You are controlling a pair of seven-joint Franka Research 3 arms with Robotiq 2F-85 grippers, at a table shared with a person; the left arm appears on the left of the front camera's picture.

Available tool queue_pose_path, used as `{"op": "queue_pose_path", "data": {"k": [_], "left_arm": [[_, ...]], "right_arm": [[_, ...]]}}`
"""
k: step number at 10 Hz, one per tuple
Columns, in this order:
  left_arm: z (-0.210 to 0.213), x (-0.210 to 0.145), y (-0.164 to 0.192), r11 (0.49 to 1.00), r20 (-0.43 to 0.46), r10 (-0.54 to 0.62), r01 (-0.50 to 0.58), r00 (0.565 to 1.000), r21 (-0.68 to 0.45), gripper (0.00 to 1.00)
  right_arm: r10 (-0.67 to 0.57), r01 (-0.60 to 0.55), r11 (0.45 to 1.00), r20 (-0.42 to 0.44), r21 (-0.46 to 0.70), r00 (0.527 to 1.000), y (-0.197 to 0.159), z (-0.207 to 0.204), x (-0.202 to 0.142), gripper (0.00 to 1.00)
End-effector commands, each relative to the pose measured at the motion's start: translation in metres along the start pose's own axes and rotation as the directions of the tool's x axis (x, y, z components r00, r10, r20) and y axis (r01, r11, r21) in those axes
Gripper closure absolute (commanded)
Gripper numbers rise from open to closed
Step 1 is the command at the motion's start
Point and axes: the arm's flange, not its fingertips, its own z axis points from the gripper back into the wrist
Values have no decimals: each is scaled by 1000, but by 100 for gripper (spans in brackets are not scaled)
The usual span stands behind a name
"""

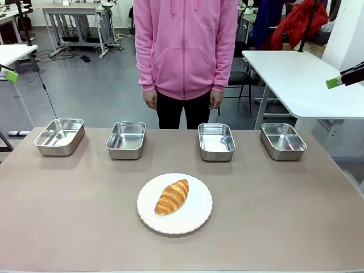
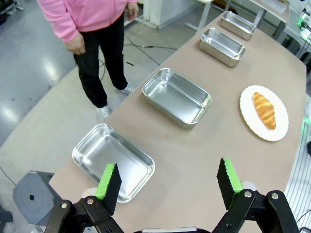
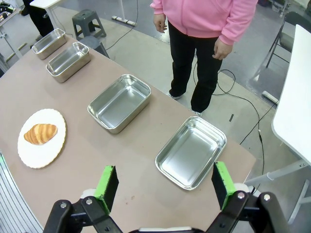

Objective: Place the bread in the container.
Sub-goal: Place the Butter Roll into the Airtight Container indicated by the human.

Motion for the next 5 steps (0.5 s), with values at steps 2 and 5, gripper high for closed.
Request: {"op": "queue_pose_path", "data": {"k": [2, 5], "left_arm": [[1, 1, -1, 1000, 2, -6, 6, 1000, -3, 0], [1, 1, -1, 1000, 2, -6, 6, 1000, -3, 0]], "right_arm": [[-3, 3, 1000, 19, 10, 1000, -1, -1, 0, 0], [-3, 3, 1000, 19, 10, 1000, -1, -1, 0, 0]]}}
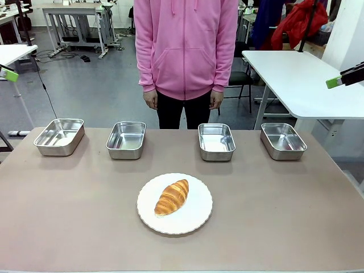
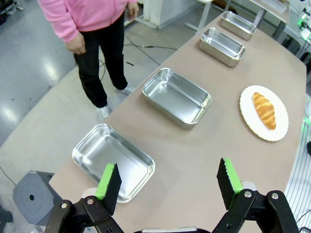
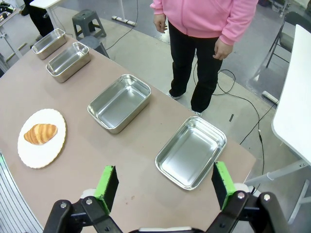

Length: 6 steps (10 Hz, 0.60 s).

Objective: Place the bread in the container.
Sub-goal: Place the Butter Roll into the Airtight Container indicated by the human.

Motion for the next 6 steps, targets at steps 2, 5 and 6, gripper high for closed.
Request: {"op": "queue_pose_path", "data": {"k": [2, 5, 6], "left_arm": [[1, 1, -1, 1000, 2, -6, 6, 1000, -3, 0], [1, 1, -1, 1000, 2, -6, 6, 1000, -3, 0], [1, 1, -1, 1000, 2, -6, 6, 1000, -3, 0]], "right_arm": [[-3, 3, 1000, 19, 10, 1000, -1, -1, 0, 0], [-3, 3, 1000, 19, 10, 1000, -1, -1, 0, 0], [-3, 3, 1000, 19, 10, 1000, -1, -1, 0, 0]]}}
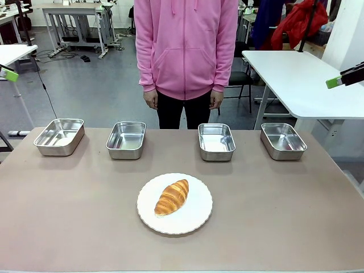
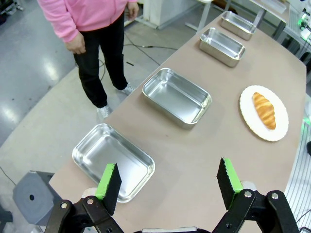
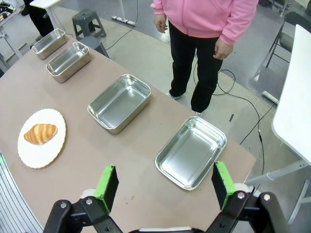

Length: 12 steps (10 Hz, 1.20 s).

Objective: Place the bread in the container.
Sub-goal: Place the Butter Roll into the Airtight Container indicated by the human.

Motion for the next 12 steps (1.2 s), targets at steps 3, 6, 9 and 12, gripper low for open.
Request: {"op": "queue_pose_path", "data": {"k": [3, 6, 9, 12], "left_arm": [[1, 1, -1, 1000, 2, -6, 6, 1000, -3, 0], [1, 1, -1, 1000, 2, -6, 6, 1000, -3, 0], [1, 1, -1, 1000, 2, -6, 6, 1000, -3, 0], [1, 1, -1, 1000, 2, -6, 6, 1000, -3, 0]], "right_arm": [[-3, 3, 1000, 19, 10, 1000, -1, -1, 0, 0], [-3, 3, 1000, 19, 10, 1000, -1, -1, 0, 0], [-3, 3, 1000, 19, 10, 1000, -1, -1, 0, 0], [-3, 3, 1000, 19, 10, 1000, -1, -1, 0, 0]]}}
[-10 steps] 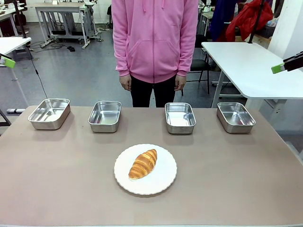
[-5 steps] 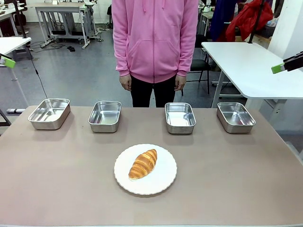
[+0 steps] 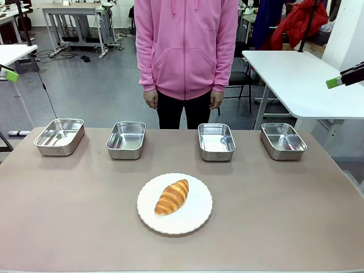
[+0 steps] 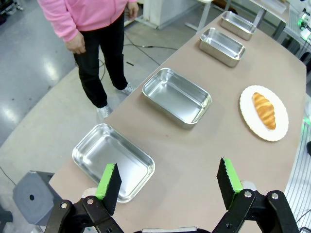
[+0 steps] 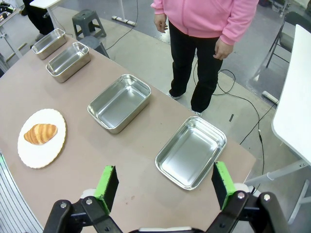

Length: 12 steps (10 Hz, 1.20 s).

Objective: Place the bread in the container.
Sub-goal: Place the Butter Roll into the Airtight Container indicated by the human.

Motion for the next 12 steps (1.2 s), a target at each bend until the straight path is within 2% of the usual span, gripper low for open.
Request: {"op": "queue_pose_path", "data": {"k": [1, 12], "left_arm": [[1, 1, -1, 1000, 2, -6, 6, 1000, -3, 0], [1, 1, -1, 1000, 2, -6, 6, 1000, -3, 0]], "right_arm": [[-3, 3, 1000, 19, 10, 1000, -1, -1, 0, 0], [-3, 3, 1000, 19, 10, 1000, -1, -1, 0, 0]]}}
